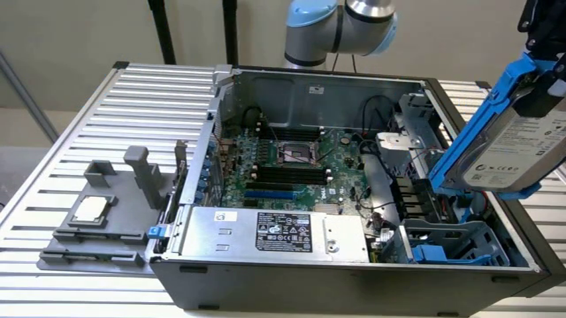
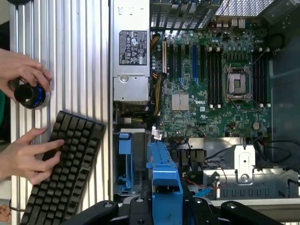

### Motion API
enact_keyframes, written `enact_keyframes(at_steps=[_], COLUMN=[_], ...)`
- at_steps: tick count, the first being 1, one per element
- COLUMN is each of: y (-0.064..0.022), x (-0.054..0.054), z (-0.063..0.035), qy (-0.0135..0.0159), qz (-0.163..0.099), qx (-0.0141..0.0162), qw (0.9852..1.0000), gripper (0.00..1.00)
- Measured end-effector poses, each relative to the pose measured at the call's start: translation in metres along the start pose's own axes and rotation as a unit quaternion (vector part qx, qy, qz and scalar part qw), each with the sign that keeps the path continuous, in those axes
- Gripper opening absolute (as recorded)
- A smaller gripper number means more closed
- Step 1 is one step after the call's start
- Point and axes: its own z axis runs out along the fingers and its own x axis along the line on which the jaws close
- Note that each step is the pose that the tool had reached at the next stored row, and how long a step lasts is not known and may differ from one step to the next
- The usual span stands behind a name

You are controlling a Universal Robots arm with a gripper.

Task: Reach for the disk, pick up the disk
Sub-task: 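Pick up the disk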

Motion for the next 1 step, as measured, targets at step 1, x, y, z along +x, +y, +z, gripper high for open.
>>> enact_keyframes(at_steps=[1], y=[0.0000], x=[0.0000], z=[0.0000], qy=[0.0000], qz=[0.000], qx=[0.0000], qw=[1.0000], gripper=[0.33])
